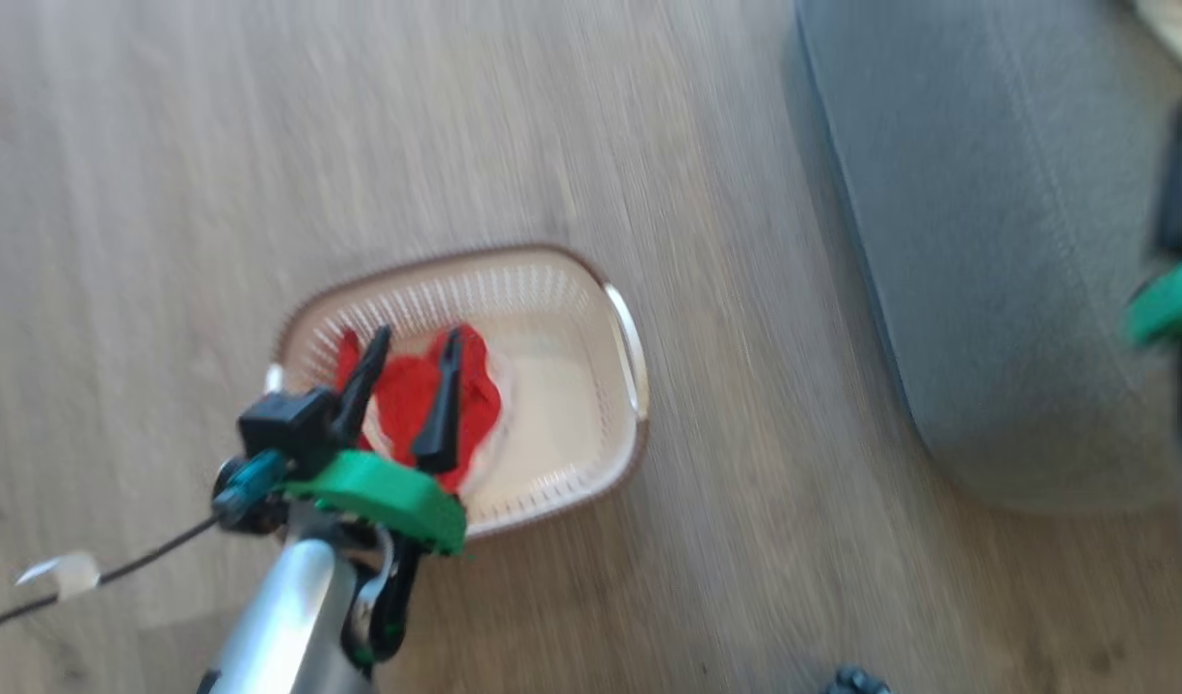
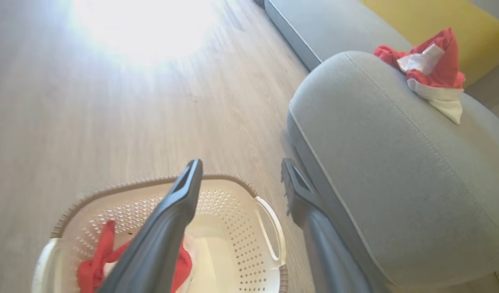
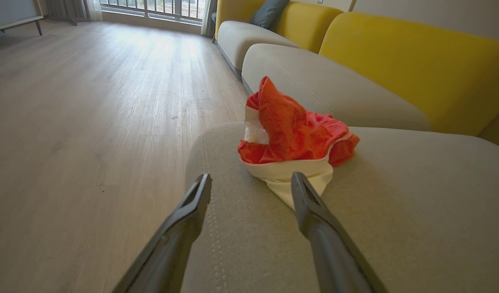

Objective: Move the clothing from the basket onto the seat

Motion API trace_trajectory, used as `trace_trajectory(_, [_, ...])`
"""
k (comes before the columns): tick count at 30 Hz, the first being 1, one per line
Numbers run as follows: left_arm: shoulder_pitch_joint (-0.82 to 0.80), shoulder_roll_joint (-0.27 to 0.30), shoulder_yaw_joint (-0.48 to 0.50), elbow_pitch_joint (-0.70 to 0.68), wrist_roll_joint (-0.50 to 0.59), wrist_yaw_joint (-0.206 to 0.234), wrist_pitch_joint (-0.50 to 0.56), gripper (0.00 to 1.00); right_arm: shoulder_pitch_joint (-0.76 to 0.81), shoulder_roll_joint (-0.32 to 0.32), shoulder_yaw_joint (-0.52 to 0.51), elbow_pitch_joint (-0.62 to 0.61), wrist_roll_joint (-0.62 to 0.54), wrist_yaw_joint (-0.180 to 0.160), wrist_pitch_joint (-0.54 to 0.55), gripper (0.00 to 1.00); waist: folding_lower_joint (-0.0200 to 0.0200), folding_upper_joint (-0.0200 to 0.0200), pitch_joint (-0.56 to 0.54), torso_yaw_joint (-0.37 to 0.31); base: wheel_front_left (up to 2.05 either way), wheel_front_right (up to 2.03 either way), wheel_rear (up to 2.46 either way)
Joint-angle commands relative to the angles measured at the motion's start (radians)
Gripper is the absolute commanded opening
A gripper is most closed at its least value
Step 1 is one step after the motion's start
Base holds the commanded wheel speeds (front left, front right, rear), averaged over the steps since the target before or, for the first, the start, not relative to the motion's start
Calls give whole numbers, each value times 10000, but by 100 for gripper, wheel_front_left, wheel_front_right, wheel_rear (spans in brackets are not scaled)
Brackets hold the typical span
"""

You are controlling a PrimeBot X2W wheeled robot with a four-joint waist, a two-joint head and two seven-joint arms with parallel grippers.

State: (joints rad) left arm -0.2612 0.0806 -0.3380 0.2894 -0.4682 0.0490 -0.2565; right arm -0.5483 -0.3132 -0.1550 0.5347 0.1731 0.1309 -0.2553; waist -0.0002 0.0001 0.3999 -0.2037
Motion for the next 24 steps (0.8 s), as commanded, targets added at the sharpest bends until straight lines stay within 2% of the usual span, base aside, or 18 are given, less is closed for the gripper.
trace_trajectory(1, [208,-3,479,-304,167,61,-52,100,420,84,193,-405,120,-2,-64,100,2,-1,-1538,850,0,0,0])
trace_trajectory(6, [918,-132,1561,-288,688,63,-52,100,2415,1176,596,-1420,20,-2,-64,100,2,-1,-2408,1621,0,0,0])
trace_trajectory(13, [1408,-208,2582,-124,1423,-228,-53,100,3838,2353,1197,-2241,-1007,-2,-64,100,2,-1,-3201,2167,0,0,0])
trace_trajectory(18, [1557,-254,3105,202,1750,-499,-53,100,4240,2597,1766,-2217,-1378,-2,-64,100,2,-1,-3559,2243,0,0,0])
trace_trajectory(24, [1701,-294,3384,402,1948,-656,-53,100,4605,2626,2206,-2126,-1040,-2,-64,100,2,-1,-3838,2269,0,0,0])
